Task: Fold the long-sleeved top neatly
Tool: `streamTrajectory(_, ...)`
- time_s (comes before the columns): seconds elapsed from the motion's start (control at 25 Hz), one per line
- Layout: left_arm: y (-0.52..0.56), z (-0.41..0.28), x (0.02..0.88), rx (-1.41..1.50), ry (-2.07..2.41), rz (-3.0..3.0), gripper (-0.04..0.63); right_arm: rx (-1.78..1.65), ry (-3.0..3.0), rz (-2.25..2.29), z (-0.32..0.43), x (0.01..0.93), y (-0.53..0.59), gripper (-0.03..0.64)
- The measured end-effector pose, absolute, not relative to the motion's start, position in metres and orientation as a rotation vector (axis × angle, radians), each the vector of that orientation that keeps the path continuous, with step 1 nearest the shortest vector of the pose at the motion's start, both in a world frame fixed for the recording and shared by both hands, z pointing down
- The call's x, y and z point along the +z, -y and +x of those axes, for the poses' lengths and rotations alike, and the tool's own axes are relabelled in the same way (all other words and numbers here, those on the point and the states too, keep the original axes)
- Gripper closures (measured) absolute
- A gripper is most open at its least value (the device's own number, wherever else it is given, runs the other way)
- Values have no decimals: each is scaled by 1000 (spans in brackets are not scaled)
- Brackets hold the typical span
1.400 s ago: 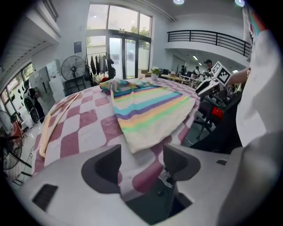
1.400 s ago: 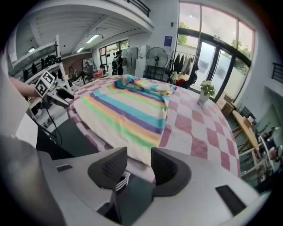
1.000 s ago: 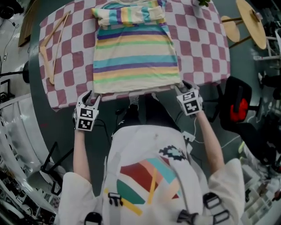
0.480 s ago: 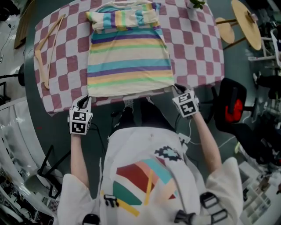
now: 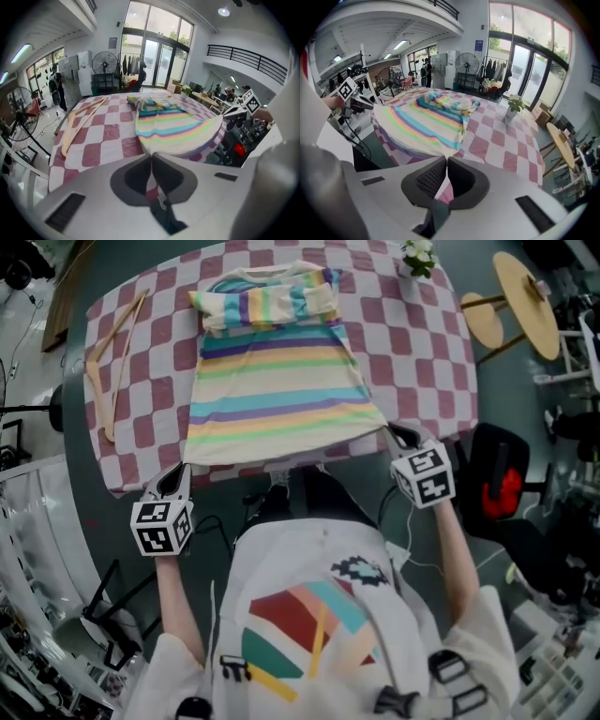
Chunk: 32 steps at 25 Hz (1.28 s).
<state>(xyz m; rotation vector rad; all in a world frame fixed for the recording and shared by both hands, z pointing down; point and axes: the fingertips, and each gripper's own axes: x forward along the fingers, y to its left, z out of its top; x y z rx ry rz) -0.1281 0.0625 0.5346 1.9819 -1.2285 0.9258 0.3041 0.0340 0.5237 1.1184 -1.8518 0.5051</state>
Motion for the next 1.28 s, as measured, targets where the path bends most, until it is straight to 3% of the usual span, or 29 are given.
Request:
streamTrajectory(0.4, 114, -129, 446, 936, 1508, 2095, 581, 233, 1916, 1209, 290, 454, 125, 598)
streamTrajectory(0.72, 262, -152, 429, 944, 1654, 2000, 581, 140, 1923, 1229, 288, 430, 277, 600)
streamTrajectory(1.28, 405, -149, 559, 1185, 1500, 1745, 581, 298, 1733, 996, 286, 568, 426, 600)
